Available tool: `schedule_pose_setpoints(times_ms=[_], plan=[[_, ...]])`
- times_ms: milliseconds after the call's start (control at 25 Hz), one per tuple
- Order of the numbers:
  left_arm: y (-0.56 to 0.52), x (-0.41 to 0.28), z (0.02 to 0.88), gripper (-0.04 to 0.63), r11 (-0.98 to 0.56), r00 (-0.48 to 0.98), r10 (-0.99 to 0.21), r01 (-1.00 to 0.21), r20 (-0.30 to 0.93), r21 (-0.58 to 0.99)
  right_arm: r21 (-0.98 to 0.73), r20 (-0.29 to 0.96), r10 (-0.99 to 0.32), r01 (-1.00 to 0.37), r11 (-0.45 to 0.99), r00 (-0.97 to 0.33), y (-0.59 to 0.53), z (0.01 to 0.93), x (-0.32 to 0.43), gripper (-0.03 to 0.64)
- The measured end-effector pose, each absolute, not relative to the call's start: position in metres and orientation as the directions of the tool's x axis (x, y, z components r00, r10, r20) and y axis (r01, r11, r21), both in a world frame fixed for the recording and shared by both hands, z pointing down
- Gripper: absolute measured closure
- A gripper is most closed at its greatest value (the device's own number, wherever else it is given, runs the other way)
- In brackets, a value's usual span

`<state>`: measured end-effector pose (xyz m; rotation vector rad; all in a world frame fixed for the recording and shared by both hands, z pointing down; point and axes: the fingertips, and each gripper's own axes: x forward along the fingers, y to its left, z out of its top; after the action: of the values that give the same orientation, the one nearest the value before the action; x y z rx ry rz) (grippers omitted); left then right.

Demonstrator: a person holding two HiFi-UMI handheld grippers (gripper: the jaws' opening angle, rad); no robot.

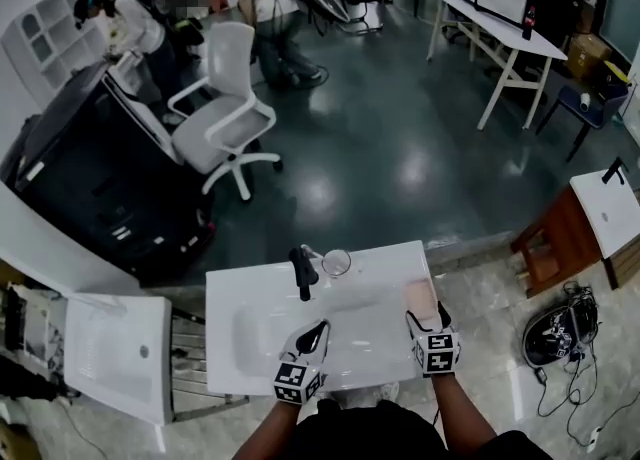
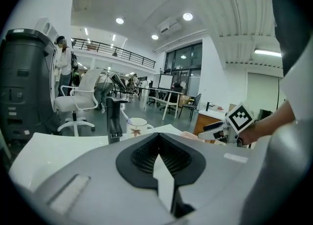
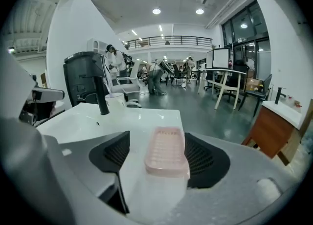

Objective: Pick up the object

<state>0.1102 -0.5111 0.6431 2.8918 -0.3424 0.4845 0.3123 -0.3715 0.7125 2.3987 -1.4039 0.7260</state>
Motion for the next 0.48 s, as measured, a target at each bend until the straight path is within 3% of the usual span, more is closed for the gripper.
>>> schedule_pose_setpoints(times_ms=[240, 480], plan=[[-0.516, 0.109, 0.648, 0.577, -0.95, 0.919, -0.213, -0.275, 0.332, 0.149, -0.025, 0.668, -0.659, -0.875, -0.484, 0.345, -0.37, 0.757, 0.321, 0.151], [-0.518, 0.107, 0.648, 0.577, -0.949, 0.913, -0.216, -0.28, 0.347, 0.146, -0.032, 0.731, -0.617, -0.89, -0.455, 0.289, -0.374, 0.782, 0.326, 0.114]])
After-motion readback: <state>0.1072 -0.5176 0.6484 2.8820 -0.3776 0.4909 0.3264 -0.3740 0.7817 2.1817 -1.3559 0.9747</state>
